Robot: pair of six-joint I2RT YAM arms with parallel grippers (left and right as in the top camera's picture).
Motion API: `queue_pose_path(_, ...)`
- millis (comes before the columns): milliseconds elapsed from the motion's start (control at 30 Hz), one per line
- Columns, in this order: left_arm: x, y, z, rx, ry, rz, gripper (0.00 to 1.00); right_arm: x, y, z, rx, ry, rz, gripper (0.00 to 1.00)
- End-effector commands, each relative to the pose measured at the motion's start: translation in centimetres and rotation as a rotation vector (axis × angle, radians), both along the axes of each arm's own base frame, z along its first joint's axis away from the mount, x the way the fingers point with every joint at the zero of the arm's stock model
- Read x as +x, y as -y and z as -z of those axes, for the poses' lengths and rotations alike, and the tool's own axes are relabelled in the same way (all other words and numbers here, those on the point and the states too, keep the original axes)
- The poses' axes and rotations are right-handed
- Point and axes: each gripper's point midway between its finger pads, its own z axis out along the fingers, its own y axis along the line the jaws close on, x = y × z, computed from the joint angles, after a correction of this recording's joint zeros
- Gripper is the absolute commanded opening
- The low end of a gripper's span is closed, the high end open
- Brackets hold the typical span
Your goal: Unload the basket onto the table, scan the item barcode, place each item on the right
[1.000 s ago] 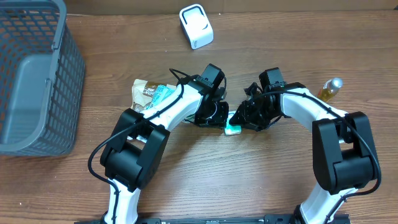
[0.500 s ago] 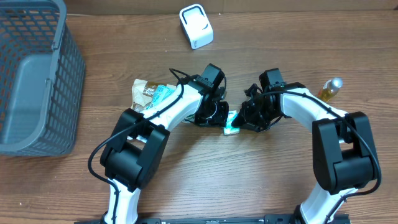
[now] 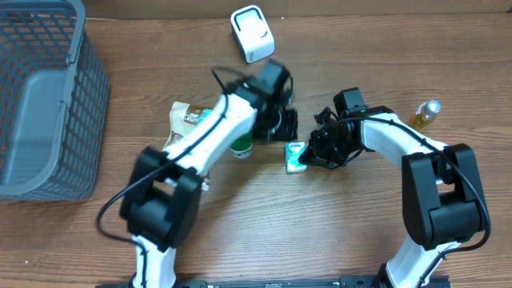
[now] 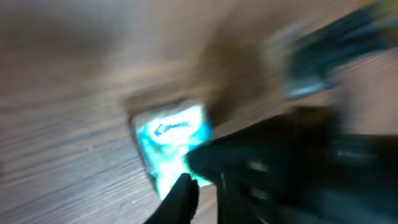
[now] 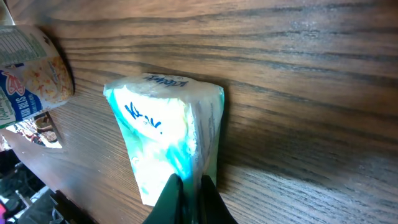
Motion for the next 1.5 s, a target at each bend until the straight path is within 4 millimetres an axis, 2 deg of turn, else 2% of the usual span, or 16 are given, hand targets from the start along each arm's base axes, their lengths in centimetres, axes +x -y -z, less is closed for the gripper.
queue_pose_path(0, 3.4, -2.3, -7.9, -0.039, 0.191, -0.063, 0.15, 0.2, -0.1, -0.7, 0.014, 0.027, -0.007, 0.04)
queue_pose_path(67, 4.9, -4.9, -8.9, 0.003, 0.222, -0.129, 0.19, 0.2, -0.9, -1.5, 0.074, 0.061, -0.064, 0.04)
queue_pose_path(100, 5.4, -6.4, -8.9, 0.028, 0.226, -0.164, 0.31, 0.1, -1.6, -2.5, 0.143, 0.086, -0.112, 0.04)
queue_pose_path(200, 6.2, -10.3, -8.2, 0.085, 0.187, -0.241, 0.45, -0.3, -3.1, -5.2, 0.318, 0.127, -0.183, 0.04)
queue_pose_path(233, 6.2, -12.7, -7.6, 0.122, 0.159, -0.264, 0.47, -0.6, -3.5, -6.6, 0.404, 0.145, -0.212, 0.04)
queue_pose_path(333, 6.0, -16.7, -6.8, 0.185, 0.119, -0.292, 0.50, -1.2, -3.8, -8.9, 0.544, 0.174, -0.245, 0.04)
queue_pose_path(433, 5.9, -20.7, -6.4, 0.232, 0.083, -0.343, 0.59, -1.9, -3.9, -11.1, 0.685, 0.212, -0.267, 0.04)
queue_pose_path(533, 5.7, -23.9, -6.1, 0.267, 0.054, -0.404, 0.63, -2.4, -4.1, -13.4, 0.818, 0.253, -0.272, 0.04)
queue_pose_path(633, 5.7, -26.3, -5.8, 0.290, 0.035, -0.454, 0.65, -2.6, -4.2, -14.8, 0.899, 0.271, -0.260, 0.04)
queue_pose_path(767, 5.5, -28.3, -5.2, 0.338, 0.026, -0.494, 0.77, -2.5, -4.3, -16.2, 0.977, 0.276, -0.233, 0.04)
queue_pose_path(867, 5.3, -29.0, -4.8, 0.374, 0.020, -0.502, 0.86, -2.3, -4.3, -16.8, 1.004, 0.282, -0.226, 0.04)
queue_pose_path(900, 5.0, -29.1, -4.5, 0.379, 0.011, -0.502, 1.00, -2.3, -4.3, -16.9, 1.004, 0.277, -0.223, 0.04)
queue_pose_path(1033, 5.0, -29.1, -4.4, 0.380, 0.009, -0.501, 1.00, -2.5, -4.3, -17.3, 1.002, 0.236, -0.201, 0.04)
queue_pose_path(1133, 5.0, -29.1, -4.4, 0.380, 0.009, -0.501, 1.00, -2.7, -4.3, -18.2, 1.002, 0.244, -0.205, 0.04)
queue_pose_path(1300, 5.1, -29.1, -4.4, 0.378, 0.012, -0.502, 1.00, -3.5, -4.2, -21.5, 1.004, 0.325, -0.245, 0.04)
queue_pose_path(1467, 5.1, -29.1, -4.4, 0.379, 0.012, -0.502, 1.00, -5.3, -4.0, -25.5, 1.003, 0.444, -0.305, 0.04)
